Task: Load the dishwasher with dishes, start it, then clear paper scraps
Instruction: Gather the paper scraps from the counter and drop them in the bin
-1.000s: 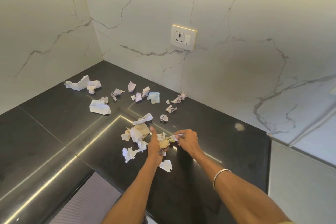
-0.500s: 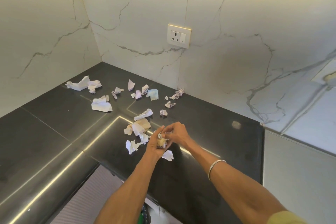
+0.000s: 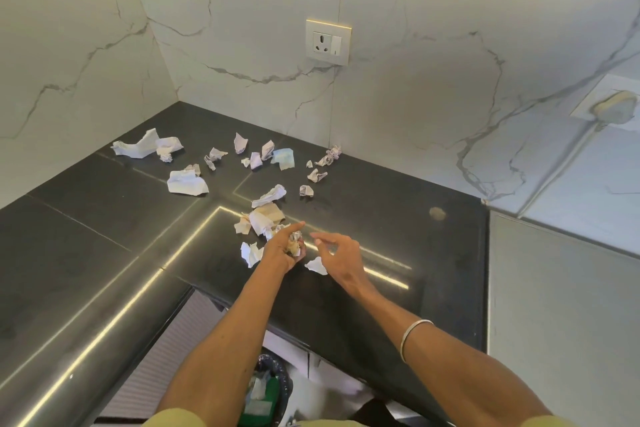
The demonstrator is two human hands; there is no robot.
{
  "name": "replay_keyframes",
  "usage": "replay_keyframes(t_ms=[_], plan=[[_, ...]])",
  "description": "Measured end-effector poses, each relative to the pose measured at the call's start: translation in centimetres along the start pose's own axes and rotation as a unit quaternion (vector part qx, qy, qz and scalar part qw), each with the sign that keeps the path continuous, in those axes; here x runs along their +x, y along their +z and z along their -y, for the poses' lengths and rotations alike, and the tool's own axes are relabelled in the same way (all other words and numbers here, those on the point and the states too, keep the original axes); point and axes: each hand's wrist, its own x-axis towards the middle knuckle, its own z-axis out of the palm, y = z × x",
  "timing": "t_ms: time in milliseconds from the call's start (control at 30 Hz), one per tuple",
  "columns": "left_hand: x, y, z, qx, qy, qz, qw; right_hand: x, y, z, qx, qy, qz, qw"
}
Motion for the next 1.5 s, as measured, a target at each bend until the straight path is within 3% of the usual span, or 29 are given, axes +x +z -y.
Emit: replay_keyframes(t_ms=[100, 200, 367, 600, 833, 1133, 1300, 1400, 1500], plan=[[-0.2, -0.6, 0.2, 0.003, 0.004, 0.013, 1.000, -1.2, 0.5, -1.5, -0.126, -0.009, 0.101, 0.987], [-0.5, -1.5, 0.6, -0.018, 0.019, 0.006, 1.000, -1.1, 1.6, -3.2, -0.167, -0.020, 0.122, 0.978], [-1.0, -2.8, 1.5, -0.028, 0.035, -0.006, 0.999, 0.0, 1.6, -2.5, -0.098, 0.018, 0.098, 0.990], [-1.6, -3.2, 1.8, 0.011, 0.043, 0.027, 0.999, 0.7, 1.9, 1.6, 0.102, 0.044, 0.030, 0.993], [-3.2, -4.3, 1.3, -0.035, 0.047, 0.082, 0.995, 1.1, 2.9, 3.7, 0.135, 0.051, 0.077, 0.987], [-4.6, -8.4, -2.1, -0.102, 0.051, 0.041, 0.993, 1.7, 6.2, 5.4, 0.134, 0.039, 0.183, 0.973], [-4.9, -10.8, -4.5, -0.114, 0.085, 0.003, 0.990, 2.3, 9.7, 5.6, 0.050, -0.004, 0.105, 0.993], [-4.9, -12.4, -5.1, -0.118, 0.102, -0.038, 0.987, 1.9, 11.2, 5.6, -0.074, -0.073, 0.163, 0.981], [-4.8, -13.4, -5.0, -0.131, 0.104, -0.064, 0.984, 1.1, 12.4, 5.2, -0.178, -0.078, 0.217, 0.957]])
